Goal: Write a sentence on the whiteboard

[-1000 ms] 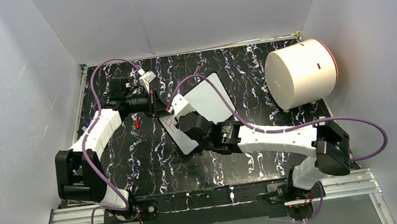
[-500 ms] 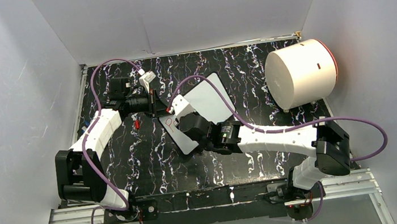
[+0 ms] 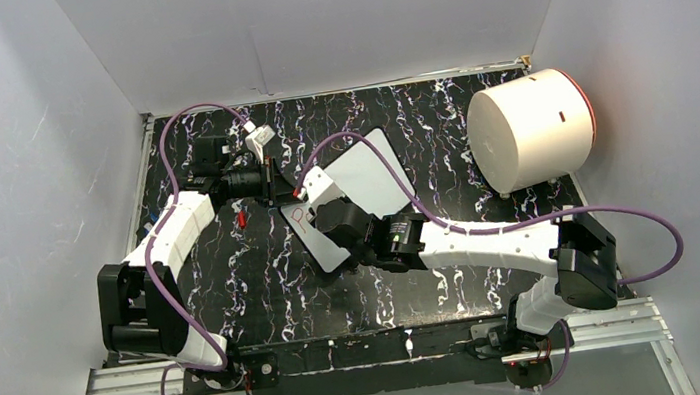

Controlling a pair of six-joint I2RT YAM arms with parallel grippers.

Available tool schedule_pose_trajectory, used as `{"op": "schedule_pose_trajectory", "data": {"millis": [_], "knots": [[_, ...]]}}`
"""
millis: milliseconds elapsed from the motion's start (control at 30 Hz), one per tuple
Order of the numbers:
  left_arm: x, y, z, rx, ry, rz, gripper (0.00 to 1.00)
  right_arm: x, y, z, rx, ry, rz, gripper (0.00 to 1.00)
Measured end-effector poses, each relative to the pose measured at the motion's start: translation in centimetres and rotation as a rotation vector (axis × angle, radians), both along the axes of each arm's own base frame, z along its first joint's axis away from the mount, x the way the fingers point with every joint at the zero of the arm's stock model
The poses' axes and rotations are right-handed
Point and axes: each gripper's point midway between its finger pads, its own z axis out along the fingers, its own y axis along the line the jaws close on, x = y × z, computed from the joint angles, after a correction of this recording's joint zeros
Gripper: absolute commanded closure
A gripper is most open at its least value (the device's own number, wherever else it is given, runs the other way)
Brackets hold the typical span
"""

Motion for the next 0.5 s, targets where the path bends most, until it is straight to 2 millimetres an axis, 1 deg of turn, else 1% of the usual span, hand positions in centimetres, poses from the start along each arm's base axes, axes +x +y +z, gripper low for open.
{"op": "schedule_pose_trajectory", "data": {"millis": [500], "knots": [[0.02,-0.01,-0.01,-0.001,0.001,-0.001,1.00,-0.20,0.78,0.29,0.026,0.005,0.031,1.00]]}}
